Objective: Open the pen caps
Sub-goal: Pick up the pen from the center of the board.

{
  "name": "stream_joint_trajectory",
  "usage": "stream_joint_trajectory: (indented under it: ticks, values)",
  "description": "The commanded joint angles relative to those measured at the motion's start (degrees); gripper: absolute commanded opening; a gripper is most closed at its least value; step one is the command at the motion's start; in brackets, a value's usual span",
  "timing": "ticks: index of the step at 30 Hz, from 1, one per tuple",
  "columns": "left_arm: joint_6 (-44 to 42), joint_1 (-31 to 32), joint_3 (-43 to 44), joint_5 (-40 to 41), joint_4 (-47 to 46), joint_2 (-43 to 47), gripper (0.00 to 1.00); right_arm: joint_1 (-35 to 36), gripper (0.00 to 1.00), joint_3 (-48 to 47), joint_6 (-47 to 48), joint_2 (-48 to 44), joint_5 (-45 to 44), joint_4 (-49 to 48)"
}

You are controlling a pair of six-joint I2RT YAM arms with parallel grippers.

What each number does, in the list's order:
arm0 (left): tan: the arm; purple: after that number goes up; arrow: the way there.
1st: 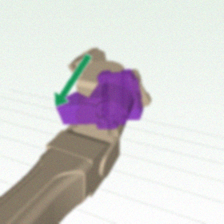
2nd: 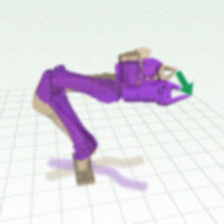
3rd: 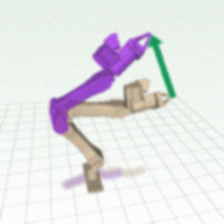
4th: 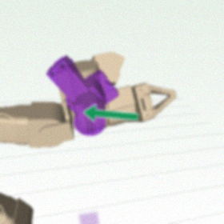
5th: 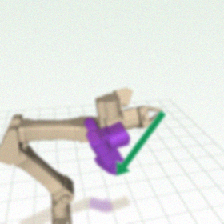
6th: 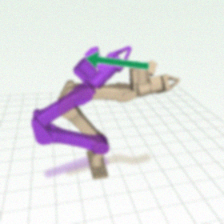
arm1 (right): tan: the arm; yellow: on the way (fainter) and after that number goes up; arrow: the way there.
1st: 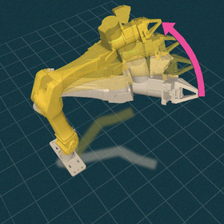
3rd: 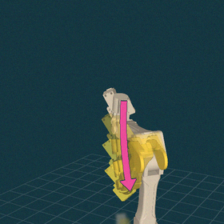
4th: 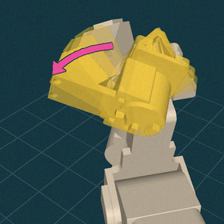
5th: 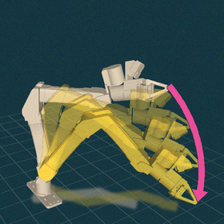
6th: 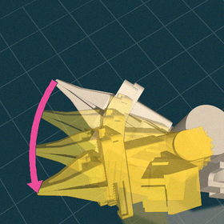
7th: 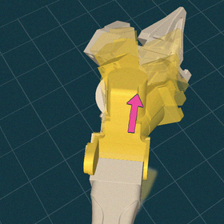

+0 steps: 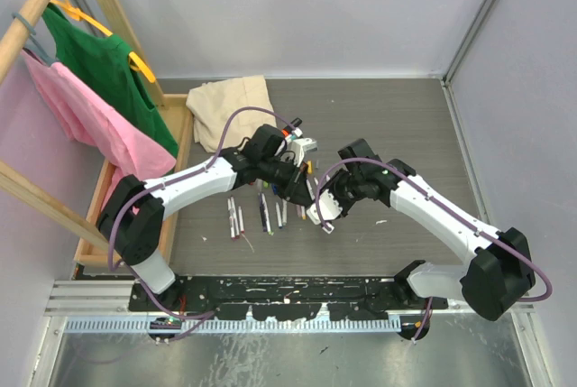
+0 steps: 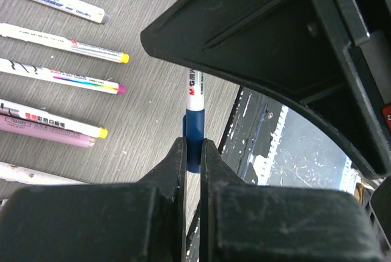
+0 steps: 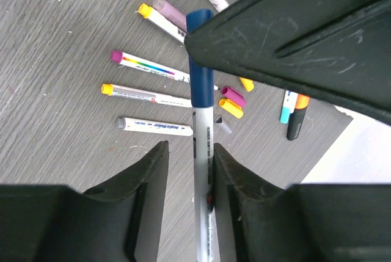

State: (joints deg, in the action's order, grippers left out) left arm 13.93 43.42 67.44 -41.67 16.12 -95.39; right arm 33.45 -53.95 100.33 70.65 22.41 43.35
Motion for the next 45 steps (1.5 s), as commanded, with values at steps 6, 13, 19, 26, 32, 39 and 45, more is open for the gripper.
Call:
stream_joint_trajectory:
  ticks: [6,13,19,26,32,39,45]
  values:
    - [-0.1,0.7,-2.1,1.7,-0.7,4.9,0.01,0.6,0.04,0.5,-3.6,-1.5,-2.2,-2.6]
    - [5.0,0.7,-12.8,4.9,-12.6,15.0,0.56,0.6,0.01,2.6,-7.4,-5.4,2.9,-2.3]
    - [11.3,0.6,-23.3,9.7,-29.0,25.1,0.74,0.4,0.01,3.9,-17.4,-9.7,8.1,-2.4]
    - [18.6,0.4,-32.2,14.1,-44.9,33.1,0.90,-2.1,0.01,3.5,-34.8,-14.0,14.7,-3.1]
    - [24.2,0.4,-38.8,18.5,-58.3,35.5,0.98,-5.9,0.01,1.4,-45.6,-13.6,22.4,-1.5]
    - [28.6,0.4,-46.1,23.5,-77.3,33.6,0.98,-13.3,0.01,-0.3,-53.5,-11.6,34.3,-0.4]
    - [36.5,0.5,-47.5,27.0,-89.2,27.3,0.98,-15.8,0.01,-1.6,-58.7,-8.4,37.6,-0.5]
